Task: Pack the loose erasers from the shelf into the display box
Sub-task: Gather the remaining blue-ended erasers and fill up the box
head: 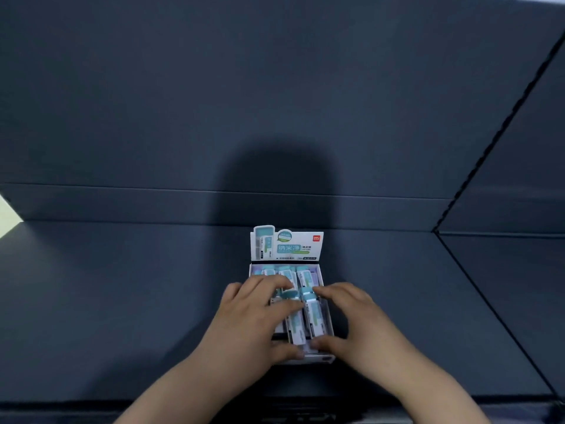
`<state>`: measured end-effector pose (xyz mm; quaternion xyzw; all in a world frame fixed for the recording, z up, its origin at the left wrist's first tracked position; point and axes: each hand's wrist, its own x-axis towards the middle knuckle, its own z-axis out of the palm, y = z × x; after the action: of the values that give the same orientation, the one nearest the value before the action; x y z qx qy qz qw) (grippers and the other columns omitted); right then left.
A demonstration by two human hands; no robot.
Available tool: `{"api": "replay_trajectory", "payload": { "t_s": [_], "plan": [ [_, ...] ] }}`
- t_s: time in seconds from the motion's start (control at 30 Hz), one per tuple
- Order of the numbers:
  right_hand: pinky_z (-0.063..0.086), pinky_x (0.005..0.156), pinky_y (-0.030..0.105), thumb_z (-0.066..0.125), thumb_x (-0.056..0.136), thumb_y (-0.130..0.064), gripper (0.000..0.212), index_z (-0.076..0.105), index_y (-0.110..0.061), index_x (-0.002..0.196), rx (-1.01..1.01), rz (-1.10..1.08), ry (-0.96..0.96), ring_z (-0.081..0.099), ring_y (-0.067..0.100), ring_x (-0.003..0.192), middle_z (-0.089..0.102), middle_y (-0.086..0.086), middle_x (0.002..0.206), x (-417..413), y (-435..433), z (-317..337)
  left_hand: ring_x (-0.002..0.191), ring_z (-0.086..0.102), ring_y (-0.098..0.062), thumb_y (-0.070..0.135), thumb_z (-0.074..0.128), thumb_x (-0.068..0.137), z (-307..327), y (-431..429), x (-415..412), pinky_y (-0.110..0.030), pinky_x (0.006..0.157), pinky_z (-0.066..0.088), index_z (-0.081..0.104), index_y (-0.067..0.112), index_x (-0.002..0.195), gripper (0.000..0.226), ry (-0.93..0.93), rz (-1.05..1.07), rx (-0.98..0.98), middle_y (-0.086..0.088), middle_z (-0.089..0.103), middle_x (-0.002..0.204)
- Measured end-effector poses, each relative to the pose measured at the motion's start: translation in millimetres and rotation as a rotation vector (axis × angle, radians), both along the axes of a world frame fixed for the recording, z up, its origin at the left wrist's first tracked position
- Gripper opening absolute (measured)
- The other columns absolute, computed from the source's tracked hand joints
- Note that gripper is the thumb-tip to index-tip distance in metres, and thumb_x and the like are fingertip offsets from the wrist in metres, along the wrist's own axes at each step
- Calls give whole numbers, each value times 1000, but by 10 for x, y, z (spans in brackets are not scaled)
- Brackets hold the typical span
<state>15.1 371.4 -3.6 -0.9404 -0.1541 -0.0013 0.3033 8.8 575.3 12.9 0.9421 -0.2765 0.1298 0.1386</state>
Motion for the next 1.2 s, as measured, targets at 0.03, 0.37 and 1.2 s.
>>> {"api": "replay_trajectory", "payload": {
  "t_s": [0.03,0.37,1.2],
  "plan": [
    [20,93,1,74,65,-47,71,42,-41,128,-3,0,-5,32,-9,116,35,-33,117,-7,-5,18,107,40,-6,68,55,65,2,8,-9,-28,81,37,65,36,105,52,7,14,-28,11,58,113],
    [20,90,-5,43,84,-54,47,48,-36,127,70,-63,-107,31,-12,116,30,-37,115,-172,69,101,96,55,-23,0,62,78,-5,332,37,-37,77,41,60,28,123,53,110,307,-161,1,58,107],
    [29,82,6,31,76,-74,34,35,-72,110,131,-144,-224,28,-8,113,25,-35,113,-119,377,39,57,53,-16,14,41,63,-66,316,126,-28,50,39,73,27,93,46,-37,239,65,1,51,70]
  ]
}}
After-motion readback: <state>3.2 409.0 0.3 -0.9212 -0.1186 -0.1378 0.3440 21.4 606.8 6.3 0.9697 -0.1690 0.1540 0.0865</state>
